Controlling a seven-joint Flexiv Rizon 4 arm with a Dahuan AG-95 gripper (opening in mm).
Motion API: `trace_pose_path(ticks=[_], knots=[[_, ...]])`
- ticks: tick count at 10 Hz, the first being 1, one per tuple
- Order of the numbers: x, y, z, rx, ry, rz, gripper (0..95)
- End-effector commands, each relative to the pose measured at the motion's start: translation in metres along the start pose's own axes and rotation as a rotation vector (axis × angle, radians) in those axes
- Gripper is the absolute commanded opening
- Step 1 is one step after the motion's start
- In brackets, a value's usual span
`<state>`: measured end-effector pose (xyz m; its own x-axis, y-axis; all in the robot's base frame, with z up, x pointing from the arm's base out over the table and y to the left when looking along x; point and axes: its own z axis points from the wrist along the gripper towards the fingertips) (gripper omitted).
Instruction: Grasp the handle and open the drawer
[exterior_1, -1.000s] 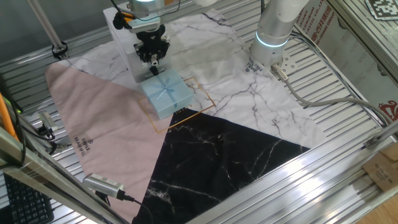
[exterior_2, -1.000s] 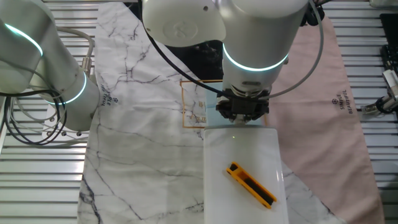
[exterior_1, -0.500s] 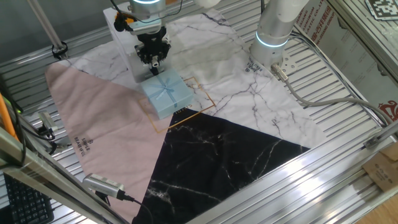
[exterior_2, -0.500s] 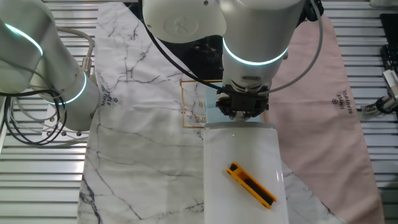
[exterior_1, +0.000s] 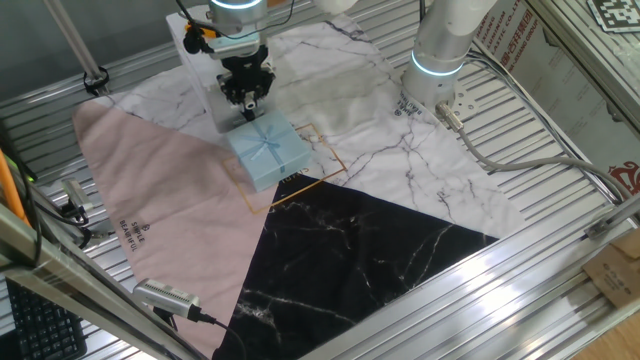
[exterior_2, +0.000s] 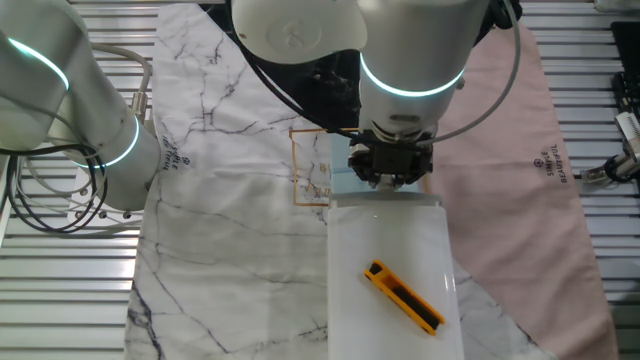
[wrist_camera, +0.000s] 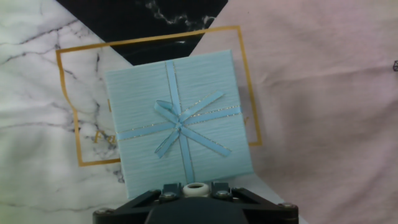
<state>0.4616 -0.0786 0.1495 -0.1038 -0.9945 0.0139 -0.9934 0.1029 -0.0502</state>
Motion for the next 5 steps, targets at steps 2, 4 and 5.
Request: trace_pose_path(ticks=[2,4,5], knots=[[-0.0034,-0.0006,0.0024,0.0,0.002,0.007,0.0],[-0.0081,-0.0004,0.0026,0.0,0.012,0.015,0.0],[-0.0099,-0.0007,0.0021,0.001,0.018,0.014,0.0]])
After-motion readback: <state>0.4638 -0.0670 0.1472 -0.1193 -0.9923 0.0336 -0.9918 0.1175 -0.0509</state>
